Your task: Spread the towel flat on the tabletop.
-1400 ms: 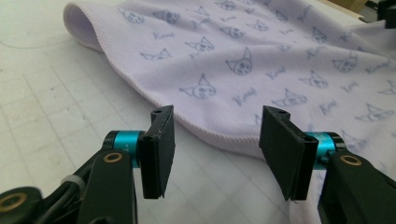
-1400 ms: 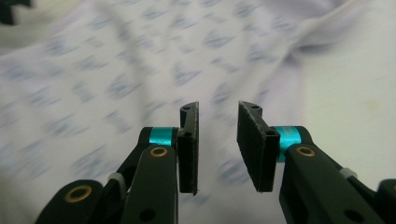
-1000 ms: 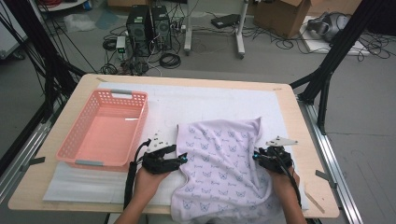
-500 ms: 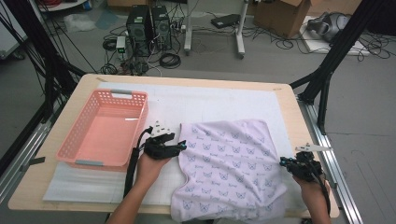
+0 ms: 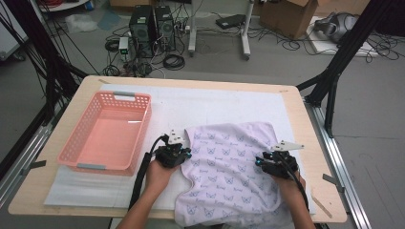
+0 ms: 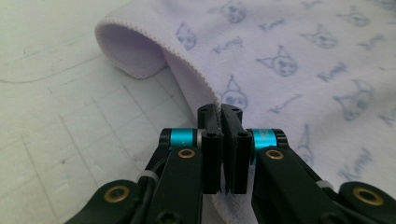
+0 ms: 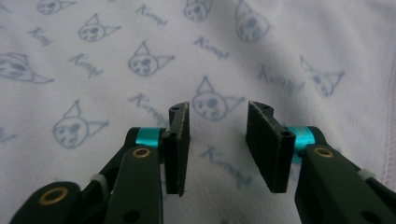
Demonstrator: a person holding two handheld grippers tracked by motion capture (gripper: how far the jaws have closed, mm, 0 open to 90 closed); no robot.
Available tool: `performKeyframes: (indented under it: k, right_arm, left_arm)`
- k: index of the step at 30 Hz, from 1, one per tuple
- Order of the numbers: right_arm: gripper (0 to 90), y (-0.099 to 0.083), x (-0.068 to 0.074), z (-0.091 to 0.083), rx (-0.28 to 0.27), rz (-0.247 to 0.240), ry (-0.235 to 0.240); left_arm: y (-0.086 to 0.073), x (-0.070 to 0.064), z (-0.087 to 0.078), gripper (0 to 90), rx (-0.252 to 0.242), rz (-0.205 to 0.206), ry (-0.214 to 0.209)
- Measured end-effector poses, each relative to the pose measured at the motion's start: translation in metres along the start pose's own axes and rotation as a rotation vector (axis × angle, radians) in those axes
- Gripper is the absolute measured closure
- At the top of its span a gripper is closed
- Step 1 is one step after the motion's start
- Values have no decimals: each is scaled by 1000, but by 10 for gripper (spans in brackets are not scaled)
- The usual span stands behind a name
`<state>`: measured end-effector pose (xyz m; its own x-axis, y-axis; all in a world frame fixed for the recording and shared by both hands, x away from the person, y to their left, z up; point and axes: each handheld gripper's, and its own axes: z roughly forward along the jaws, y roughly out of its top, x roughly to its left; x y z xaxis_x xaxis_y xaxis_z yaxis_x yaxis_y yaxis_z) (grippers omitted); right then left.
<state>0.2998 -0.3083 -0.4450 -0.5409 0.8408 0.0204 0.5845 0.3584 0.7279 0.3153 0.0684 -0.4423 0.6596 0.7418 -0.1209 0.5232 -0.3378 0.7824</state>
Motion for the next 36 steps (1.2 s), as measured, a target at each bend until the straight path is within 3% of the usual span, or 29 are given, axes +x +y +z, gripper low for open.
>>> performKeyframes:
  k: [1,2,5,8,12,14,16,18,20,21,22,26,29,31,33,36]
  right_arm:
    - [846,0,1,-1,6,-9,20]
    - [873,-2,1,-4,13,-24,32]
    - [886,-5,4,-14,49,-58,58]
    - [886,-13,6,-32,38,-61,87]
    - [886,-29,7,-51,70,-70,124]
    - [886,-36,9,-57,82,-70,130]
    - [885,-40,9,-62,80,-63,137]
    - [862,-41,8,-65,44,-71,140]
    - [768,-39,7,-67,-6,-57,134]
    - [749,-38,6,-68,-29,-47,135]
    - [730,-37,5,-68,-47,-44,135]
    - [716,-35,7,-66,-71,-61,129]
    - [709,-34,10,-65,-78,-82,114]
    - [704,-34,10,-64,-86,-84,114]
    - [703,-34,9,-63,-91,-80,116]
    - [699,-34,8,-62,-97,-70,118]
  left_arm:
    - [-3,-2,-4,866,-12,-6,-12]
    - [-7,-4,-8,865,-16,-6,-27]
    - [-19,-11,-19,865,-25,4,-67]
    - [-28,-19,-28,863,-34,20,-103]
    - [-35,-28,-34,852,-19,53,-138]
    - [-36,-28,-36,819,-22,43,-141]
    - [-35,-25,-38,717,-44,20,-132]
    - [-29,-18,-41,604,-79,-19,-121]
    - [-19,-11,-43,523,-104,-32,-75]
    - [-12,-9,-43,493,-113,-12,-39]
    - [-5,-6,-42,499,-116,6,-17]
    - [20,15,-30,518,-134,-52,12]
    - [35,25,-14,545,-105,-55,50]
    - [39,29,-2,559,-96,-49,45]
    - [37,33,11,564,-93,-77,32]
    - [32,37,26,553,-45,-91,16]
